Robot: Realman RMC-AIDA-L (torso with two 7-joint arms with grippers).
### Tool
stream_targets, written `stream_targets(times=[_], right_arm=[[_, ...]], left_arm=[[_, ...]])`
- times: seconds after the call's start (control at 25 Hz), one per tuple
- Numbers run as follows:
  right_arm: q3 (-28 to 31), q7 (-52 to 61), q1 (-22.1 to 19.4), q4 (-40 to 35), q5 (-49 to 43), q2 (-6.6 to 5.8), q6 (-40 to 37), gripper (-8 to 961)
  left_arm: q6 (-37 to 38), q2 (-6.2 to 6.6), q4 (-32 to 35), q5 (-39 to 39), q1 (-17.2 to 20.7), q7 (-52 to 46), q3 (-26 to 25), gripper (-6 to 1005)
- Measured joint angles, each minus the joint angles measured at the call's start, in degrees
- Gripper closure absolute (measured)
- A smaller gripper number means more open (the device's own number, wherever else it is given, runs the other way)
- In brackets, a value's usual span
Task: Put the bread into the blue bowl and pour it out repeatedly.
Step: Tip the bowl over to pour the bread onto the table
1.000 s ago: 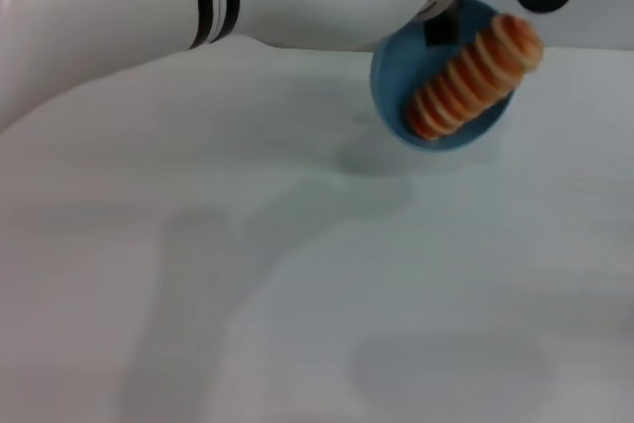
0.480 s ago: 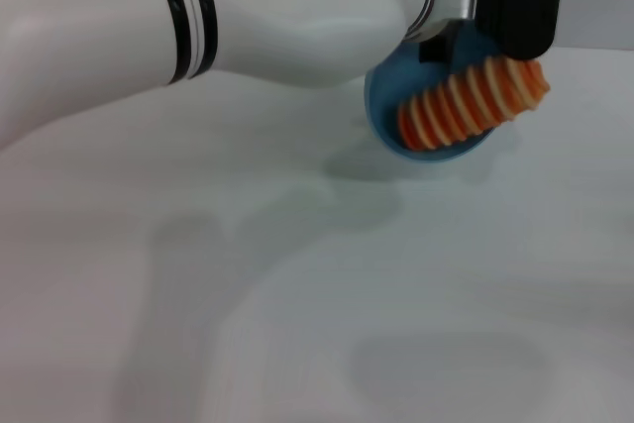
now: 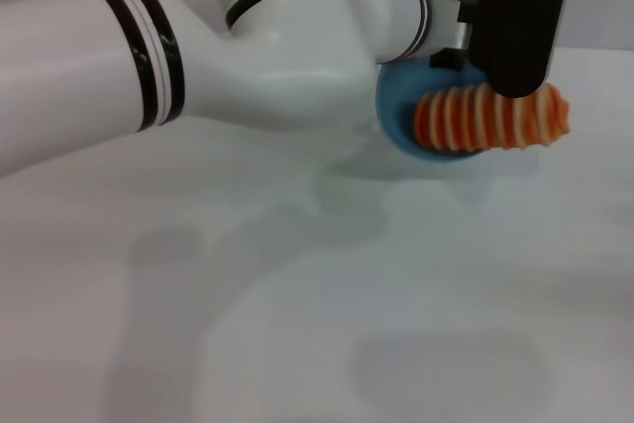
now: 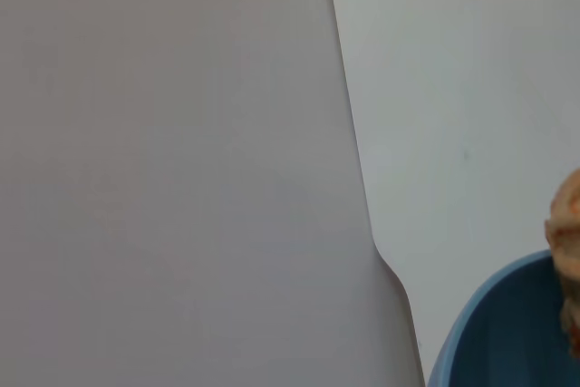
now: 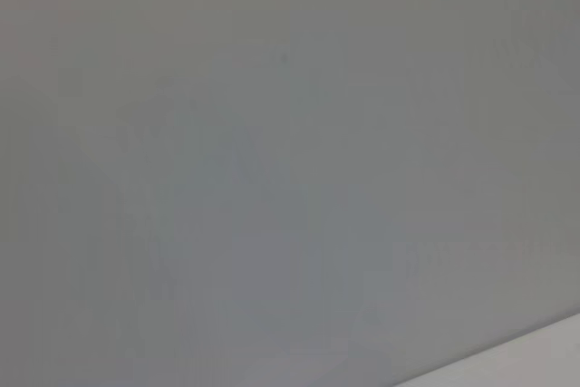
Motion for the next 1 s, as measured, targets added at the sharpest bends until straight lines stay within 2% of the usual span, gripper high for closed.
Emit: stream_targets(times=[0.32, 0.56, 0.76, 1.0], right_arm=[[0.3, 0.0, 0.3, -0.1, 0.0, -0.15, 0.2, 237], [0.2, 0.0, 0.5, -0.3, 0.0, -0.17, 1.6, 237], [0.3, 0.0, 0.5, -0.4, 0.0, -0.17, 1.7, 238], [0.3, 0.0, 0.7, -0.5, 0.0, -0.17, 1.8, 238]], left_arm=[[-6.9, -0.01, 1.1, 0.1, 4.0, 4.4, 1.5, 1000], [-14.8, -0.11, 4.1, 0.1, 8.3, 8.8, -1.2, 1000], [-19.6, -0.12, 4.2, 0.1, 9.7, 10.3, -0.5, 1000], [-22.7, -0.12, 4.5, 0.1, 10.8, 18.8, -0.2, 1000]])
